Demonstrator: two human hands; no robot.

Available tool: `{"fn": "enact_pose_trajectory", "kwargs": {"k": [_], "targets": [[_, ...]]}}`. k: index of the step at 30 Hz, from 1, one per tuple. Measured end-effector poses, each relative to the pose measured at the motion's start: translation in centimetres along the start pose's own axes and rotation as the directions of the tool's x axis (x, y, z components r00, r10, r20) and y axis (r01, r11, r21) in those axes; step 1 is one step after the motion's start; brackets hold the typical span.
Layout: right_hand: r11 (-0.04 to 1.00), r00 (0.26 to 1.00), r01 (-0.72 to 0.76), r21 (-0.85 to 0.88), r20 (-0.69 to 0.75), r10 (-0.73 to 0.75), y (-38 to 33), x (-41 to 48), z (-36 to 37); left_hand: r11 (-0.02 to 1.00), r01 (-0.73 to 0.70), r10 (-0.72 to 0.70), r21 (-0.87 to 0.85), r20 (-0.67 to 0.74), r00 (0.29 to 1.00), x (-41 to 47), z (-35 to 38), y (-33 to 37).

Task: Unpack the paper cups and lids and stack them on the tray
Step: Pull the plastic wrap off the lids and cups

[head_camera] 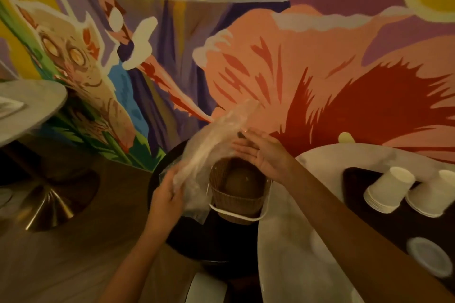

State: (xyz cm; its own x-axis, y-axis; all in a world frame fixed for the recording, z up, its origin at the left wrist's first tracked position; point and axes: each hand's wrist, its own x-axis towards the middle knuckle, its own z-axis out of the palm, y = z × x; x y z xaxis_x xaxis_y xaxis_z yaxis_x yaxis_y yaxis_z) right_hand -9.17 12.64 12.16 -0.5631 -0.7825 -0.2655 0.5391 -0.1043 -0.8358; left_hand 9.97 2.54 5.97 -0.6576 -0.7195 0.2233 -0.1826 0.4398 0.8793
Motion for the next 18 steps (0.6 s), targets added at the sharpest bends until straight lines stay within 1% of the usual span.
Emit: {"fn": "enact_pose_trajectory", "kwargs": {"k": [1, 2, 4, 6, 7, 9, 12, 14, 17, 18], "targets": [[0.997, 1.000, -0.012, -0.073, 0.005, 0.013, 0.1, 0.1, 0.0, 1.000, 0.029, -0.029, 0.007, -0.024, 0.999, 1.1, -0.1, -0.8], [0.991, 1.000, -0.015, -0.135, -0.023, 0.012, 0.4, 0.4, -0.2, 0.999, 0.043, -0.043, 0.020, -0.022, 0.999, 2.3, 0.0, -1.6], [0.977, 0.988, -0.006, -0.214, -0.152, -0.027, 1.0, 0.6, -1.4, 0.994, 0.065, -0.065, 0.089, -0.002, 0.998, 4.9, 0.5, -3.8], [0.944, 0.957, 0.015, -0.329, -0.269, -0.109, 1.6, 0.7, -2.9, 0.981, 0.112, -0.114, 0.155, 0.005, 0.993, 7.2, 1.8, -5.8], [0.918, 0.945, 0.015, -0.397, -0.294, -0.143, 1.8, 0.6, -3.6, 0.971, 0.156, -0.161, 0.183, 0.009, 0.987, 7.9, 2.6, -6.6], [0.863, 0.934, 0.005, -0.505, -0.306, -0.185, 2.3, 0.3, -4.9, 0.917, 0.230, -0.264, 0.327, 0.064, 0.962, 8.9, 4.4, -8.5], [0.799, 0.922, -0.021, -0.600, -0.320, -0.217, 3.2, 0.5, -6.3, 0.831, 0.180, -0.313, 0.526, 0.175, 0.934, 9.2, 6.4, -11.1], [0.759, 0.922, -0.041, -0.650, -0.317, -0.222, 3.8, 1.0, -6.8, 0.764, 0.141, -0.337, 0.630, 0.204, 0.919, 9.2, 7.2, -12.7], [0.685, 0.929, -0.042, -0.727, -0.281, -0.241, 5.2, 1.6, -7.3, 0.658, 0.018, -0.301, 0.753, 0.241, 0.923, 9.0, 8.1, -14.4], [0.665, 0.933, -0.037, -0.746, -0.264, -0.245, 5.6, 1.8, -7.3, 0.623, -0.032, -0.296, 0.781, 0.273, 0.915, 9.0, 8.3, -14.9]]}}
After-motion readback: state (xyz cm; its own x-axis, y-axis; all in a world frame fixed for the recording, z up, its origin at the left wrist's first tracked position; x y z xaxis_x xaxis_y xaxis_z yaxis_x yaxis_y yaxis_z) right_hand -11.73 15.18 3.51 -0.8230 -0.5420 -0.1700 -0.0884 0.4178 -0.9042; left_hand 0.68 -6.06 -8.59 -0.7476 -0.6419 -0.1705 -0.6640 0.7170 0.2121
